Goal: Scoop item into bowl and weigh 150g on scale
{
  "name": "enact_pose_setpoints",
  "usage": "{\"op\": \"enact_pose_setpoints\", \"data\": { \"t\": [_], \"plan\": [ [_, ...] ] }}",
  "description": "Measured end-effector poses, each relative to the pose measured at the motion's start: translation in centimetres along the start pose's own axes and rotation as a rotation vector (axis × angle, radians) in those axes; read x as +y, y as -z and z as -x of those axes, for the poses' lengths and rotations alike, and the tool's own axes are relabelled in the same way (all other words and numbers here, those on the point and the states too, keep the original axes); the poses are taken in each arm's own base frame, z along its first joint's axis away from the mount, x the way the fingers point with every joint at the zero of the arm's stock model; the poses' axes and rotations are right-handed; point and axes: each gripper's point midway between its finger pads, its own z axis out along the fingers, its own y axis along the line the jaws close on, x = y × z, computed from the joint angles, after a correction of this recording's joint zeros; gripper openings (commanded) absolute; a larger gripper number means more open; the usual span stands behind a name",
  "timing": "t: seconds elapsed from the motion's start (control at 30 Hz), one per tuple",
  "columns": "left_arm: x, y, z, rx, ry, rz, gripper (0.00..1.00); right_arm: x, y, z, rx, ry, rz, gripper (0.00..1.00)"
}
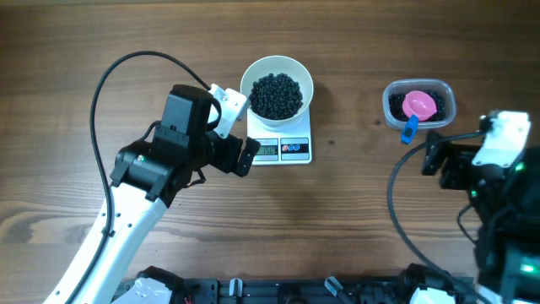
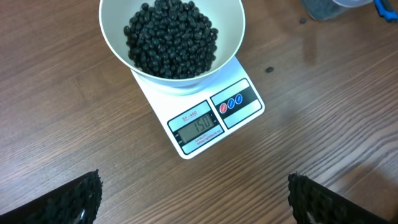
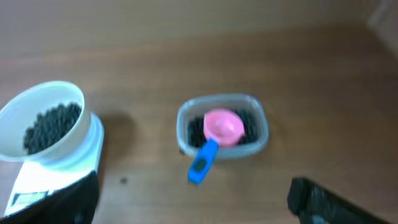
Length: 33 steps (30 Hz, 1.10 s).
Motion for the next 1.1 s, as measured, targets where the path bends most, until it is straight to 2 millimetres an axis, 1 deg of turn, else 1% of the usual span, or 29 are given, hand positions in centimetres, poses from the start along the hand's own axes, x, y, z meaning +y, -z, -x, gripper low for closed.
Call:
{"op": "enact_pose_setpoints", "data": {
  "t": [0.07, 0.1, 0.17, 0.23, 0.33, 0.47, 0.57, 0.7, 0.97, 1.1],
  "plan": [
    [0.0, 0.0, 0.0, -0.001, 0.0, 0.0, 1.0, 0.5, -1.4, -1.2, -0.067, 0.019, 0.023, 1.0],
    [0.0, 0.0, 0.0, -0.001, 0.0, 0.0, 1.0, 0.9, -1.9, -1.7, -0.129, 0.034, 0.04, 1.0],
    [0.0, 0.0, 0.0, -0.002, 0.0, 0.0, 1.0, 1.8, -2.0, -2.1, -0.255, 0.068, 0.07, 1.0],
    [0.0, 0.0, 0.0, -0.001, 0.0, 0.0, 1.0, 2.7, -1.7, -2.0, -0.38, 0.097, 0.103, 1.0],
    [0.0, 0.0, 0.0, -0.001, 0.0, 0.0, 1.0, 3.9, -2.3, -3.5, -0.486, 0.126, 0.148, 1.0],
    [0.0, 0.0, 0.0, -0.001, 0.0, 0.0, 1.0, 4.4, -3.3, -5.6, -0.571, 0.142, 0.173, 1.0],
    [0.0, 0.0, 0.0, -0.001, 0.0, 0.0, 1.0, 4.3, -3.4, -6.4, -0.589, 0.143, 0.168, 1.0],
    [0.0, 0.0, 0.1, -0.002, 0.0, 0.0, 1.0, 4.2, -2.9, -6.6, -0.629, 0.146, 0.165, 1.0],
    [0.0, 0.0, 0.0, -0.001, 0.0, 0.0, 1.0, 3.4, -4.5, -9.4, -0.518, 0.125, 0.128, 1.0],
    [0.0, 0.0, 0.0, -0.001, 0.0, 0.0, 1.0, 2.9, -4.7, -9.5, -0.511, 0.141, 0.094, 1.0]
  ]
}}
